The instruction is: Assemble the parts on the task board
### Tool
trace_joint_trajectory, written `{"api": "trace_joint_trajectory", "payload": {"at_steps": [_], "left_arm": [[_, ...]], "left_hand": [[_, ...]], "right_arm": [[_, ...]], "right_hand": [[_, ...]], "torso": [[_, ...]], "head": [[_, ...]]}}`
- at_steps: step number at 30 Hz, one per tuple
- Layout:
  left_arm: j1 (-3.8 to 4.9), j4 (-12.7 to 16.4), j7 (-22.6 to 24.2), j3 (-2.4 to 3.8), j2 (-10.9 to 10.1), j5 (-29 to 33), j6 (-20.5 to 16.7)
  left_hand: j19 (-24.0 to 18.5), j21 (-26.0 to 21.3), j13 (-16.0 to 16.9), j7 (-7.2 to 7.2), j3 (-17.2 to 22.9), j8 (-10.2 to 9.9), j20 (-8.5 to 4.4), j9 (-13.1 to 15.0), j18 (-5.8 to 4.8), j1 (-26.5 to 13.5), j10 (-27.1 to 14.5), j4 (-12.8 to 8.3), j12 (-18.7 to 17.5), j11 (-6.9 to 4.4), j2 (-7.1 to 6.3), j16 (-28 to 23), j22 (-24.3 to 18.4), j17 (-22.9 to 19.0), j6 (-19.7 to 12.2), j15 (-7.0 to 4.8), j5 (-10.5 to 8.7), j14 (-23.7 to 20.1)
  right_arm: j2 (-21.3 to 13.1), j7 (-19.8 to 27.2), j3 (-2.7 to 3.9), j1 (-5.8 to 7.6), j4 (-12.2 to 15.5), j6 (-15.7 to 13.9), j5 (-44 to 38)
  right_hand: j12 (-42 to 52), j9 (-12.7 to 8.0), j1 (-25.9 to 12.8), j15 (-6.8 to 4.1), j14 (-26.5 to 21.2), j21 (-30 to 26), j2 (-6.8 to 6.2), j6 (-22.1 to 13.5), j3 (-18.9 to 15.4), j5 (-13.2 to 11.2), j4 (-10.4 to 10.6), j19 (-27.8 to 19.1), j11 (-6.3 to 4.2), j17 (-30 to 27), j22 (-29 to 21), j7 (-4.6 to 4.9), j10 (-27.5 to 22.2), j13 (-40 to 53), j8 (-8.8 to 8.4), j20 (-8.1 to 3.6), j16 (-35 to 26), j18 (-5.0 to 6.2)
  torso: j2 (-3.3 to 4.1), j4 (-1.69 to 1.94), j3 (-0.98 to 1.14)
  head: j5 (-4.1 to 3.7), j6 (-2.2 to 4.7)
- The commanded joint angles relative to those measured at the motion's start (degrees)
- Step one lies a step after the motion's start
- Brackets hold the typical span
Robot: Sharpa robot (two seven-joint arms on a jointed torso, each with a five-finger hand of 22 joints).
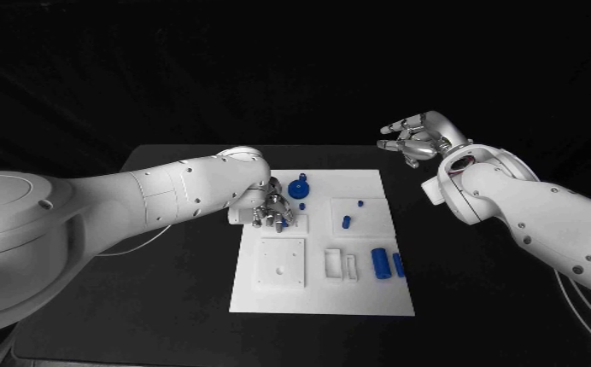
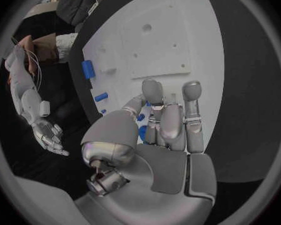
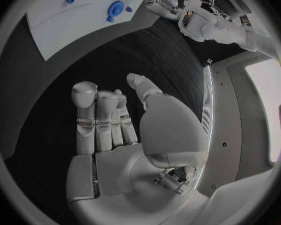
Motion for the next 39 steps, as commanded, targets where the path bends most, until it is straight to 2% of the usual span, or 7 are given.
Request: {"api": "trace_joint_trajectory", "payload": {"at_steps": [1, 3, 14, 24, 29, 32, 39], "left_arm": [[-0.11, -0.2, -0.7, -0.09, 0.1, 0.5, 1.0], [-0.11, -0.3, -0.8, -0.09, 0.1, 0.3, 1.0], [-0.11, -0.5, -0.6, -0.09, 0.0, -0.8, 0.3], [-0.11, -0.3, 0.0, -0.01, -0.6, -1.4, -1.0], [-0.04, 0.4, 0.5, 0.40, -1.2, -0.2, -1.3], [0.04, 0.8, 0.5, 1.19, -1.6, 0.6, -1.4], [1.47, 2.2, -0.2, 3.63, -3.3, 1.9, -1.5]], "left_hand": [[-0.4, -0.5, -0.1, -6.95, -1.1, 0.0, -0.05, 0.0, 0.33, -0.4, 1.2, -0.1, 0.3, -1.89, -1.60, -0.4, 1.2, -0.1, 11.3, 0.02, -0.36, 0.0], [-0.4, -0.5, -0.1, -6.98, -2.4, 0.0, -0.07, 0.0, 0.32, -0.6, 1.2, 0.3, 0.3, -1.89, -2.72, -0.5, 1.2, -0.2, 11.3, 0.02, -4.04, -0.1], [-0.4, -0.9, -0.4, -7.05, -8.8, -0.1, -0.27, -0.1, 0.16, 0.8, 1.2, 3.8, 0.2, -1.91, -6.95, -0.7, 1.2, -0.4, 11.3, -0.05, -9.86, -0.1], [-0.4, -1.2, -0.6, -7.03, -9.9, -0.1, -0.34, 0.0, 0.11, 1.2, 1.2, 6.0, 0.2, -1.89, -8.89, -0.9, 1.1, -0.5, 11.4, -0.07, -14.16, -0.1], [-0.4, -1.5, -0.7, -7.00, -8.7, -0.1, -0.45, -0.1, 0.03, 1.4, 1.2, 8.3, 0.1, -1.87, -11.04, -1.0, 1.1, -0.6, 11.5, -0.07, -17.12, -0.1], [-0.4, -1.7, -0.9, -6.96, -6.4, -0.2, -0.50, -0.2, -0.03, 1.4, 1.3, 11.1, 0.0, -1.86, -13.81, -1.1, 1.1, -0.7, 11.6, -0.09, -18.42, -0.2], [-0.7, -2.6, -1.2, -6.66, -6.2, -1.2, -0.75, -0.4, 0.00, 2.2, 1.3, 11.4, -0.6, -1.82, -14.03, -1.6, 0.8, -1.4, 10.8, -0.26, -17.22, -0.4]], "right_arm": [[0.1, 0.3, 0.03, -0.04, 0.0, 0.8, -0.4], [0.1, 0.3, 0.03, -0.04, 0.0, 0.8, -0.4], [0.1, 0.2, 0.03, -0.05, 0.0, 0.8, -0.4], [0.1, 0.2, 0.03, -0.13, 0.0, 0.6, -0.4], [0.0, 0.2, 0.03, -0.19, 0.0, 0.6, -0.4], [0.0, 0.3, 0.03, -0.22, 0.0, 0.5, -0.4], [-0.1, 0.3, 0.03, -0.28, -0.1, 0.5, -0.4]], "right_hand": [[-0.2, -0.1, -0.6, -0.12, -0.4, -0.4, 0.18, 0.3, 0.3, 0.1, 0.0, 1.3, -0.09, -0.1, 4.8, 0.17, -0.4, -0.1, -0.02, 0.07, -0.4, 0.62], [-0.2, -0.1, -0.6, -0.12, -0.4, -0.4, 0.18, 0.3, 0.3, 0.1, 0.0, 1.3, -0.09, -0.1, 4.8, 0.17, -0.4, -0.1, -0.02, 0.07, -0.4, 0.62], [-0.3, -0.1, -0.7, -0.10, -0.4, -0.6, 0.12, 0.1, 0.3, 0.1, -0.1, 1.3, -0.05, -0.2, 4.7, 0.21, -0.5, -0.2, -0.02, 0.08, -0.5, 0.64], [-0.4, -0.1, -0.7, -0.09, -0.4, -0.7, 0.13, 0.0, 0.2, 0.1, -0.1, 1.3, -0.04, -0.2, 4.7, 0.24, -0.5, -0.2, -0.02, 0.09, -0.6, 0.65], [-0.4, -0.1, -0.7, -0.09, -0.4, -0.7, 0.13, 0.0, 0.2, 0.1, -0.1, 1.3, -0.04, -0.2, 4.7, 0.24, -0.5, -0.2, -0.02, 0.09, -0.6, 0.65], [-0.4, -0.1, -0.8, -0.08, -0.4, -0.7, 0.12, -0.1, 0.0, 0.1, -0.1, 1.3, -0.01, -0.2, 4.7, 0.26, -0.6, -0.3, -0.01, 0.11, -0.6, 0.66], [-0.5, -0.1, -1.1, -0.07, -0.4, -0.9, 0.08, -0.2, -0.3, 0.2, 0.1, 1.3, 0.01, -0.3, 4.7, 0.28, -0.6, -0.3, 0.00, 0.12, -0.7, 0.68]], "torso": [[0.00, 0.05, 0.00], [-0.02, 0.05, 0.00], [-0.01, 0.04, -0.03], [0.01, 0.06, -0.03], [0.00, 0.10, -0.09], [0.00, 0.06, -0.08], [-0.11, 0.20, -0.07]], "head": [[-0.09, 0.04], [-0.11, 0.01], [-0.14, 0.02], [-0.25, 0.03], [-0.30, 0.09], [-0.29, 0.23], [-0.24, 0.58]]}}
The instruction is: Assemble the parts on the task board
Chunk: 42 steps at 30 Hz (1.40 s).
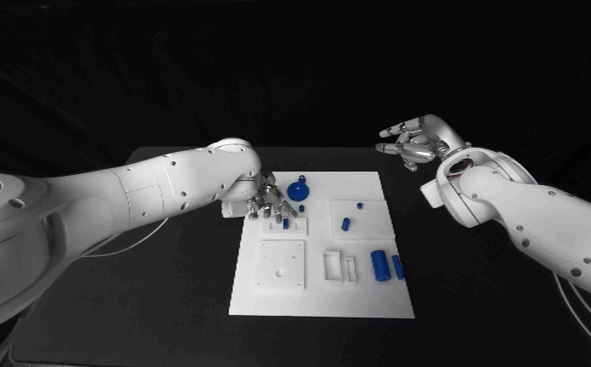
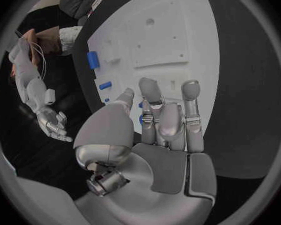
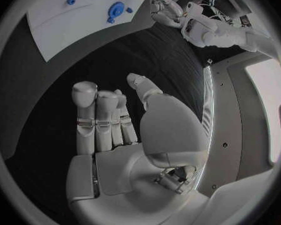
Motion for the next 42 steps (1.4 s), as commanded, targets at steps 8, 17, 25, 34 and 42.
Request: {"api": "trace_joint_trajectory", "payload": {"at_steps": [8, 17, 25, 34, 42], "left_arm": [[3.91, -2.7, 0.4, 1.27, -1.1, 2.8, -1.1], [5.15, -11.8, 2.8, 1.53, 1.5, 3.9, -3.1], [5.24, -17.2, 3.4, 1.56, 4.1, 1.9, -1.3], [4.63, -22.1, 3.1, 1.51, 7.2, 0.1, 5.5], [3.46, -24.9, 3.7, 1.47, 9.2, -0.2, 6.6]], "left_hand": [[-1.1, -2.9, 2.1, 1.77, -0.8, -1.4, -1.64, -1.7, -1.18, 2.1, 1.8, -1.1, -6.1, 0.54, -0.04, -5.5, 0.2, -8.3, -5.5, -0.50, 0.96, -3.0], [-1.1, -6.8, 3.2, 5.72, -3.5, -1.4, -0.55, -27.7, -0.66, 3.5, 0.6, -5.3, -10.7, 2.44, 2.78, -8.6, -0.4, -16.8, -15.4, 0.76, 7.54, -6.2], [-0.9, -7.4, 3.4, 6.10, -3.7, -1.4, -0.52, -29.3, -0.64, 3.5, 0.6, -4.7, -10.9, 2.63, 2.56, -8.4, 0.2, -17.3, -16.5, 0.82, 6.38, -6.3], [-1.2, -8.3, 3.7, 6.75, -4.2, -1.3, -0.20, -30.3, -0.59, 3.6, -0.4, -5.3, -10.8, 3.06, 3.44, -7.9, 0.8, -17.5, -18.8, 1.15, 5.77, -7.4], [-1.0, -8.3, 4.0, 6.85, -4.4, -1.3, -0.15, -30.5, -0.56, 3.4, -0.2, -5.5, -10.3, 3.14, 3.49, -7.3, 1.0, -17.6, -19.3, 1.21, 5.90, -7.4]], "right_arm": [[0.0, 0.3, 0.03, -0.06, -0.1, 0.3, -0.4], [0.0, 0.4, 0.03, -0.06, 0.0, 0.3, -0.4], [-0.2, 0.4, 0.03, -0.05, 0.8, 0.2, -0.4], [-0.3, 0.2, 0.04, -0.03, 2.0, 0.0, -0.5], [-0.5, 0.1, 0.07, 0.07, 3.0, -0.1, -0.8]], "right_hand": [[-0.3, -0.1, -0.6, -0.07, -0.4, -0.2, 0.08, -0.3, -0.3, 0.3, 0.1, 1.3, 0.14, -0.1, 4.7, 0.28, -0.5, -0.1, 0.00, 0.12, -0.4, 0.69], [-0.3, -0.1, -0.6, -0.07, -0.4, -0.3, 0.10, -0.4, -0.5, 0.4, 0.2, 1.3, 0.13, -0.1, 4.7, 0.29, -0.5, -0.2, -0.01, 0.12, -0.4, 0.69], [-0.3, -0.1, -0.6, -0.06, -0.4, -0.3, 0.14, -0.5, -0.7, 0.5, 0.3, 1.4, 0.14, -0.1, 4.7, 0.30, -0.4, -0.2, 0.00, 0.13, -0.4, 0.69], [-0.4, -0.1, -0.5, -0.05, -0.4, -0.4, 0.10, -0.6, -0.8, 0.7, 0.3, 1.4, 0.16, -0.1, 4.7, 0.34, -0.5, -0.3, 0.01, 0.13, -0.4, 0.69], [-0.4, -0.1, -0.5, -0.05, -0.4, -0.4, 0.10, -0.6, -0.8, 0.7, 0.3, 1.4, 0.16, -0.1, 4.7, 0.34, -0.5, -0.3, 0.01, 0.13, -0.4, 0.69]], "torso": [[0.02, -0.07, 0.12], [0.34, -0.23, 0.03], [1.16, -0.68, 0.07], [2.32, -1.52, 0.00], [3.08, -1.72, -0.02]], "head": [[0.13, 0.71], [0.28, 1.29], [0.44, 1.83], [0.55, 2.46], [0.53, 2.91]]}}
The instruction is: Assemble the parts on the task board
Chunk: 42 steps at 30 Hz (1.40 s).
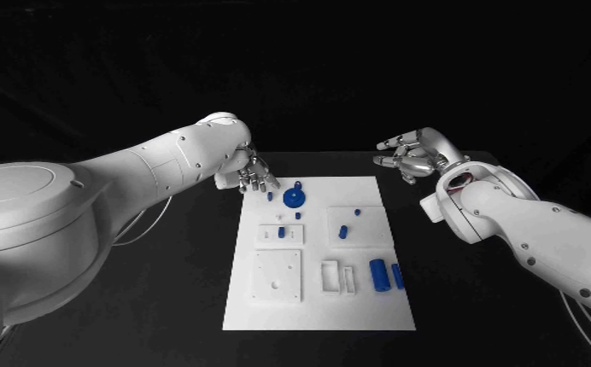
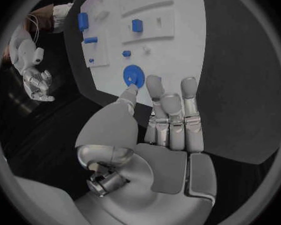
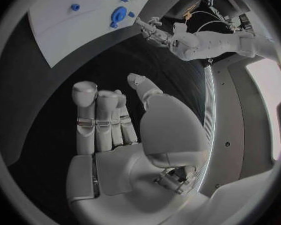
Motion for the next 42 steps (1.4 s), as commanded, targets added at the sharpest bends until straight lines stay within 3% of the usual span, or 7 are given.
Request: {"api": "trace_joint_trajectory", "payload": {"at_steps": [1, 11, 21, 33, 38, 42], "left_arm": [[-0.34, -0.9, 1.1, 0.01, 0.6, -0.8, 2.9], [-1.47, -2.7, 1.5, 0.00, 1.5, -0.8, 2.7], [-1.73, -3.1, 1.8, 0.01, 1.6, -0.4, 1.8], [-2.01, -3.9, 2.2, 0.03, 1.9, 0.4, 1.4], [-2.23, -4.2, 2.5, 0.03, 2.0, 0.5, 0.3], [-2.31, -4.4, 2.7, 0.04, 2.0, 0.5, -0.2]], "left_hand": [[0.1, -0.2, 0.1, 0.10, 0.0, -0.1, 0.44, -0.1, 0.36, -0.2, 0.0, -0.1, 0.3, 0.34, 0.44, 0.3, 0.9, -0.1, -0.4, 0.11, 0.27, -0.4], [0.0, -0.1, 0.1, 0.12, 0.0, 0.0, 0.48, 0.0, 0.40, -0.6, -0.1, 0.2, 0.5, 0.38, 0.25, 0.5, 1.0, -0.3, -0.5, 0.14, -0.22, -0.5], [0.1, 0.0, 0.1, 0.09, 0.3, 0.0, 0.49, 0.0, 0.44, -0.6, -0.1, 0.7, 0.6, 0.36, 0.55, 0.7, 1.0, -0.4, -0.5, 0.13, -0.53, -0.5], [0.0, 0.1, 0.0, -0.19, 1.1, 0.0, 0.41, 0.0, 0.40, 1.5, -0.1, -2.2, 0.7, 0.20, 5.14, 0.9, 1.0, -0.7, 0.6, 0.03, 0.54, -0.6], [0.0, 0.1, 0.0, -0.33, 1.5, 0.0, 0.35, 0.3, 0.33, 2.5, -0.1, -3.4, 0.6, 0.12, 5.72, 0.9, 0.9, -0.8, 0.8, -0.03, 0.85, -0.6], [0.0, 0.1, 0.0, -0.23, 1.1, 0.0, 0.33, 0.3, 0.32, 2.3, -0.1, -3.5, 0.6, 0.17, 5.38, 0.9, 0.9, -0.8, 0.6, -0.03, 0.56, -0.6]], "right_arm": [[0.0, 0.1, 0.06, 0.04, 0.4, 0.0, -0.7], [0.1, 0.1, 0.14, 0.12, 0.9, 0.0, -0.9], [0.2, 0.1, 0.20, 0.13, 0.9, 0.0, -1.0], [0.3, 0.1, 0.23, 0.13, 0.9, 0.1, -1.1], [0.4, 0.0, 0.23, 0.13, 0.9, 0.2, -1.1], [0.4, 0.0, 0.23, 0.13, 0.8, 0.2, -1.2]], "right_hand": [[-0.4, -0.1, -0.5, -0.05, -0.4, -0.1, 0.10, -0.2, -0.4, 0.2, -0.1, 1.4, -0.06, 0.0, 4.7, 0.10, -0.3, 0.0, 0.01, 0.13, -0.1, 0.69], [-0.4, -0.1, -0.5, -0.05, -0.4, -0.1, 0.10, -0.2, -0.4, 0.2, -0.1, 1.4, -0.06, 0.0, 4.7, 0.10, -0.3, 0.0, 0.01, 0.13, -0.1, 0.69], [-0.4, -0.1, -0.4, -0.05, -0.4, -0.3, 0.05, -0.2, -0.5, 0.2, 0.1, 1.4, -0.06, -0.1, 4.6, 0.11, -0.3, -0.1, 0.00, 0.14, -0.2, 0.72], [-0.4, -0.1, -0.4, -0.05, -0.4, -0.3, 0.05, -0.2, -0.5, 0.2, 0.1, 1.4, -0.06, -0.1, 4.6, 0.11, -0.3, -0.1, 0.00, 0.14, -0.2, 0.72], [-0.4, -0.1, -0.4, -0.05, -0.4, -0.3, 0.05, -0.2, -0.5, 0.2, 0.1, 1.4, -0.06, -0.1, 4.6, 0.11, -0.3, -0.1, 0.00, 0.14, -0.2, 0.72], [-0.4, -0.1, -0.4, -0.05, -0.4, -0.3, 0.05, -0.2, -0.5, 0.2, 0.1, 1.4, -0.06, -0.1, 4.6, 0.11, -0.3, -0.1, 0.00, 0.14, -0.2, 0.72]], "torso": [[0.51, -0.21, -0.05], [0.79, -0.37, -0.12], [0.75, -0.28, -0.12], [0.84, -0.32, -0.13], [0.89, -0.29, -0.10], [0.89, -0.27, -0.07]], "head": [[0.03, 0.23], [0.06, 0.36], [-0.04, 0.40], [-0.10, 0.30], [-0.20, 0.28], [-0.27, 0.27]]}}
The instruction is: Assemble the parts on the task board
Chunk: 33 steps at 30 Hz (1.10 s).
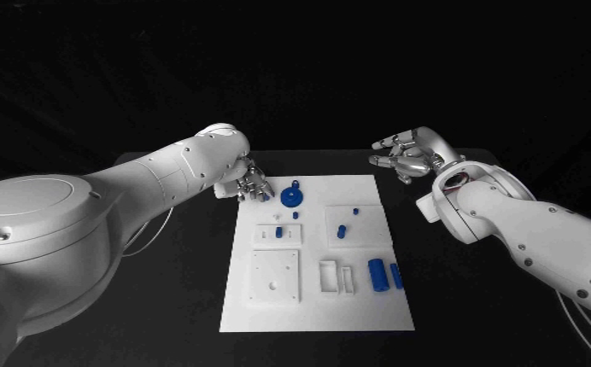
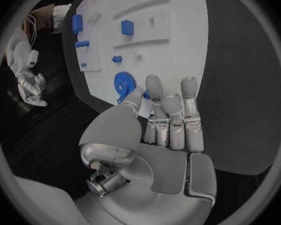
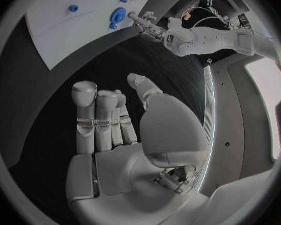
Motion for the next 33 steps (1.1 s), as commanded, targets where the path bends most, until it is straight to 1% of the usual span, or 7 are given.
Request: {"api": "trace_joint_trajectory", "payload": {"at_steps": [1, 16, 25, 27, 30, 32, 33], "left_arm": [[-0.22, -0.1, 1.0, -0.01, 0.2, 0.6, -1.2], [-0.26, -0.1, 1.9, 0.02, 0.2, 0.8, -2.5], [-0.26, -0.1, 2.0, 0.02, 0.2, 0.8, -2.3], [-0.26, -0.2, 2.0, 0.02, 0.2, 0.8, -2.3], [-0.26, -0.2, 2.0, 0.02, 0.3, 0.8, -2.1], [-0.26, -0.3, 2.0, 0.02, 0.3, 0.8, -2.1], [-0.26, -0.3, 2.1, 0.02, 0.3, 0.8, -2.0]], "left_hand": [[0.0, 0.1, 0.0, 0.27, -0.3, -0.3, 0.34, -0.1, 0.31, -0.1, -0.1, -0.1, 0.2, 0.19, -0.21, 0.2, 1.0, -0.1, 0.0, -0.02, -0.27, -0.2], [0.0, 0.1, 0.0, 0.38, -1.9, -0.3, 0.37, 0.2, 0.33, -0.2, -0.1, 0.7, 0.3, 0.24, -1.53, 0.3, 1.0, -0.1, -0.3, 0.01, -0.87, -0.2], [0.0, 0.2, 0.0, 0.28, -1.6, -0.2, 0.36, 0.3, 0.32, 0.7, -0.1, 0.3, 0.4, 0.17, -1.29, 0.4, 1.0, -0.1, 0.0, -0.02, -0.57, -0.2], [0.0, 0.2, 0.0, 0.13, -1.1, -0.2, 0.34, 0.4, 0.30, 1.4, -0.2, -0.1, 0.4, 0.10, -0.77, 0.4, 1.0, -0.1, 0.3, -0.05, -0.11, -0.2], [-0.1, 0.2, 0.0, -0.28, -0.5, 0.2, 0.22, 1.2, 0.22, 2.5, -0.2, -1.2, 0.3, -0.09, -0.33, 0.4, 1.0, -0.1, 1.3, -0.19, 1.76, -0.3], [-0.2, 0.2, -0.1, -0.57, 0.3, 0.4, 0.06, 2.8, 0.05, 3.3, -0.3, -2.3, 0.2, -0.25, 0.22, 0.4, 1.0, -0.1, 1.4, -0.32, 5.11, -0.4], [-0.2, 0.3, 0.0, -0.59, 0.5, 0.3, 0.02, 3.6, 0.00, 3.2, -0.3, -2.7, 0.2, -0.23, 0.39, 0.5, 1.0, -0.1, 1.2, -0.34, 5.71, -0.4]], "right_arm": [[0.1, 0.2, 0.04, 0.00, 0.0, 0.3, -0.7], [0.3, 0.2, 0.04, 0.00, -0.2, 0.4, -0.7], [0.4, 0.2, 0.04, 0.00, -0.3, 0.4, -0.7], [0.4, 0.2, 0.04, 0.00, -0.3, 0.4, -0.7], [0.5, 0.1, 0.04, 0.00, -0.4, 0.5, -0.7], [0.5, 0.1, 0.04, 0.00, -0.4, 0.5, -0.7], [0.5, 0.1, 0.04, 0.00, -0.4, 0.6, -0.7]], "right_hand": [[-0.4, -0.1, -0.5, -0.05, -0.4, -0.3, 0.02, -0.1, -0.3, 0.3, 0.1, 1.4, -0.07, -0.1, 4.7, 0.10, -0.3, -0.1, 0.01, 0.13, -0.3, 0.70], [-0.4, -0.1, -0.5, -0.05, -0.4, -0.3, 0.02, -0.1, -0.3, 0.3, 0.1, 1.4, -0.07, -0.1, 4.7, 0.10, -0.3, -0.1, 0.01, 0.13, -0.3, 0.70], [-0.4, -0.1, -0.5, -0.05, -0.4, -0.3, 0.02, -0.1, -0.3, 0.3, 0.1, 1.4, -0.07, -0.1, 4.7, 0.10, -0.3, -0.1, 0.01, 0.13, -0.3, 0.70], [-0.4, -0.1, -0.5, -0.05, -0.4, -0.3, 0.02, -0.1, -0.3, 0.3, 0.1, 1.4, -0.07, -0.1, 4.7, 0.10, -0.3, -0.1, 0.01, 0.13, -0.3, 0.70], [-0.4, -0.1, -0.5, -0.05, -0.4, -0.3, 0.02, -0.1, -0.3, 0.3, 0.1, 1.4, -0.07, -0.1, 4.7, 0.10, -0.3, -0.1, 0.01, 0.13, -0.3, 0.70], [-0.4, -0.1, -0.5, -0.05, -0.4, -0.3, 0.02, -0.1, -0.3, 0.3, 0.1, 1.4, -0.07, -0.1, 4.7, 0.10, -0.3, -0.1, 0.01, 0.13, -0.3, 0.70], [-0.4, -0.1, -0.5, -0.05, -0.4, -0.3, 0.02, -0.1, -0.3, 0.3, 0.1, 1.4, -0.07, -0.1, 4.7, 0.10, -0.3, -0.1, 0.01, 0.13, -0.3, 0.70]], "torso": [[0.03, 0.04, 0.05], [0.04, 0.03, 0.07], [0.06, 0.06, 0.04], [0.07, 0.07, 0.04], [0.06, 0.02, 0.02], [0.06, -0.01, 0.02], [0.06, -0.01, 0.02]], "head": [[-0.11, -0.09], [-0.14, -0.22], [-0.08, -0.24], [-0.09, -0.25], [-0.04, -0.22], [-0.04, -0.21], [-0.05, -0.19]]}}
